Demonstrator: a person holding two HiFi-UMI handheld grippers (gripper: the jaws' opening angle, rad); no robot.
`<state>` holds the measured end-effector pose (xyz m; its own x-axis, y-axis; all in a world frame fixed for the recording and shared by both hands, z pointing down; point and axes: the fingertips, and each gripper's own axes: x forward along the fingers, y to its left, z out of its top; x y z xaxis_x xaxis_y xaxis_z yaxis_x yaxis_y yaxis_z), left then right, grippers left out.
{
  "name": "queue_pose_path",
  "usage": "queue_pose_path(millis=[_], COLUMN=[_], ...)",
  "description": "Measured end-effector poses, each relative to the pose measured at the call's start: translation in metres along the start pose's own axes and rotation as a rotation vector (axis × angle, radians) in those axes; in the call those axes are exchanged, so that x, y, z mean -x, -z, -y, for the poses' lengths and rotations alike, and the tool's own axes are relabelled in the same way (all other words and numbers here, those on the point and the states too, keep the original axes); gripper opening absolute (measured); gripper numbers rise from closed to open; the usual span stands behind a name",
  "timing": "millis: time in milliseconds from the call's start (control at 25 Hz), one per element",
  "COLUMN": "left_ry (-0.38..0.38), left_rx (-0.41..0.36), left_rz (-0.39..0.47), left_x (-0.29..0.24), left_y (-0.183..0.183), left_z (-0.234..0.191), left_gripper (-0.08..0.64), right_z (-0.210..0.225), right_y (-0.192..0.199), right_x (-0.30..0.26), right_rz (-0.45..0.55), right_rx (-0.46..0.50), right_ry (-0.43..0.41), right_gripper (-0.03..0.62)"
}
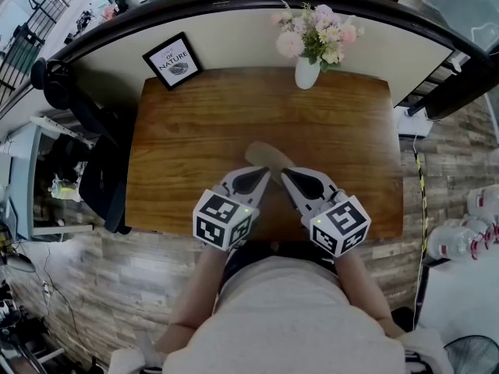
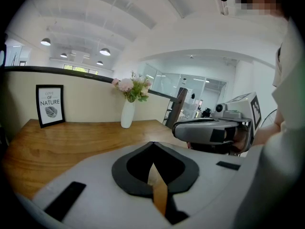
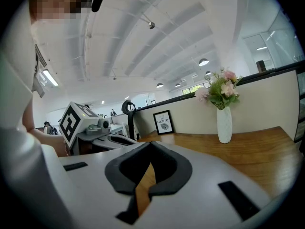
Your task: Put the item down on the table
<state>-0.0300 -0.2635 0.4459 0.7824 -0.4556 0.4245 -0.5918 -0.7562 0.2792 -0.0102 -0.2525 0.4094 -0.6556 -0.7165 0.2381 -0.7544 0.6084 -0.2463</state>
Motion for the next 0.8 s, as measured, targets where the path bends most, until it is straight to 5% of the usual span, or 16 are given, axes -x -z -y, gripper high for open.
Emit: queue_pose_path(millis=[800], left_ry=[0.002], left_rx=[0.003], left_rz=[-0.004], left_x=[-0.0012], left_y=[0.0022], left_z=[-0.0010], left_gripper=[0.012], right_z=[0.0073], right_y=[0.0036], right_x=[0.0001], right_rz=[-0.002], right_rx=[-0.028], right_ry=[0.006], right_gripper=[0.009])
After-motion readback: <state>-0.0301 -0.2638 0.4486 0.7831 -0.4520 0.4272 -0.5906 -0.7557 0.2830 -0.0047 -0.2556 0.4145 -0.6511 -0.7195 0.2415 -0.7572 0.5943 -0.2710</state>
